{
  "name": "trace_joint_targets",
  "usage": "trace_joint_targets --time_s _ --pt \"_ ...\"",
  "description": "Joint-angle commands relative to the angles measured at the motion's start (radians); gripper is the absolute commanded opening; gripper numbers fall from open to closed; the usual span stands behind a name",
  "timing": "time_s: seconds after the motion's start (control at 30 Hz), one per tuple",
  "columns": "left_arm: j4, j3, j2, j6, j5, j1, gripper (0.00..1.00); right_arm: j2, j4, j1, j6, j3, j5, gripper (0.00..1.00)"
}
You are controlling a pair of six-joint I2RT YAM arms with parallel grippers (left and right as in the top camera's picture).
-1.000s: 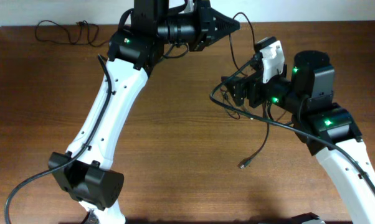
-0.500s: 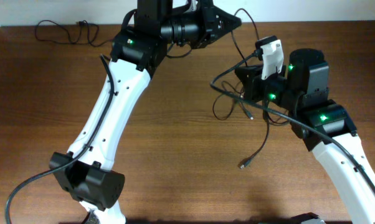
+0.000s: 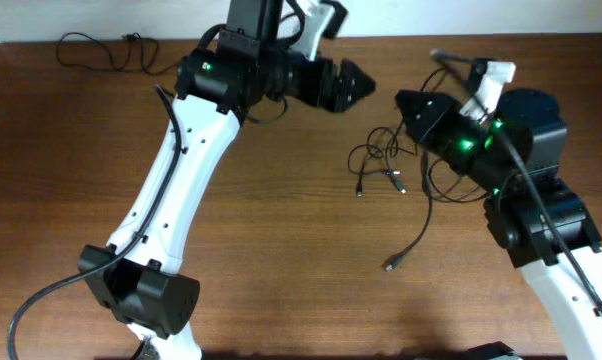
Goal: Untangle cables
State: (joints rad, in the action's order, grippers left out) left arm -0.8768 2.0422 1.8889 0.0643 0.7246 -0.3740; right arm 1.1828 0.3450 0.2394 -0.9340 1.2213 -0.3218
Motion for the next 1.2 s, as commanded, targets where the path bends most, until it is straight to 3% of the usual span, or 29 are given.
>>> trace_joint_targets --time_s 0.0,0.1,0.3,0.37,0.4,0.53,0.67,0.73,0.8,1.07,1.17 --pt "-0.046 0.005 -0.023 -0.29 0.216 0.003 0.91 -0.003 -0.013 -0.041 -0.188 0.006 0.02 0.04" --pt "-0.05 0.005 -0.023 -0.436 0.457 0.003 0.85 -0.002 -0.013 -0.052 -0.201 0.006 0.021 0.04" --pt "-0.056 0.005 -0.023 -0.465 0.486 -0.039 0.78 0.005 -0.022 -0.052 -0.314 0.006 0.028 0.04" --pt "-0.056 0.005 -0.023 -0.486 0.424 -0.07 0.69 0.01 -0.021 -0.05 -0.314 0.006 0.022 0.04" --pt "-0.057 0.005 -0.023 -0.485 0.348 -0.084 0.59 0.01 -0.021 -0.05 -0.33 0.006 0.011 0.04" --pt "-0.064 0.005 -0.023 -0.485 0.278 -0.128 0.6 0.01 -0.021 -0.05 -0.362 0.006 -0.015 0.04" --pt "-0.063 0.005 -0.023 -0.485 0.161 -0.166 0.54 0.01 -0.025 -0.05 -0.362 0.006 -0.059 0.04" --pt "-0.056 0.005 -0.023 -0.485 0.161 -0.18 0.52 0.01 -0.025 -0.05 -0.362 0.006 -0.068 0.04" --pt "-0.055 0.005 -0.023 -0.485 0.161 -0.187 0.42 0.01 -0.024 -0.05 -0.362 0.006 -0.068 0.04" --pt "-0.022 0.005 -0.023 -0.485 0.153 -0.186 0.37 0.01 0.026 -0.05 -0.356 0.006 -0.035 0.04" --pt "-0.022 0.005 -0.023 -0.485 0.141 -0.186 0.2 0.01 0.025 -0.05 -0.356 0.006 -0.033 0.04"
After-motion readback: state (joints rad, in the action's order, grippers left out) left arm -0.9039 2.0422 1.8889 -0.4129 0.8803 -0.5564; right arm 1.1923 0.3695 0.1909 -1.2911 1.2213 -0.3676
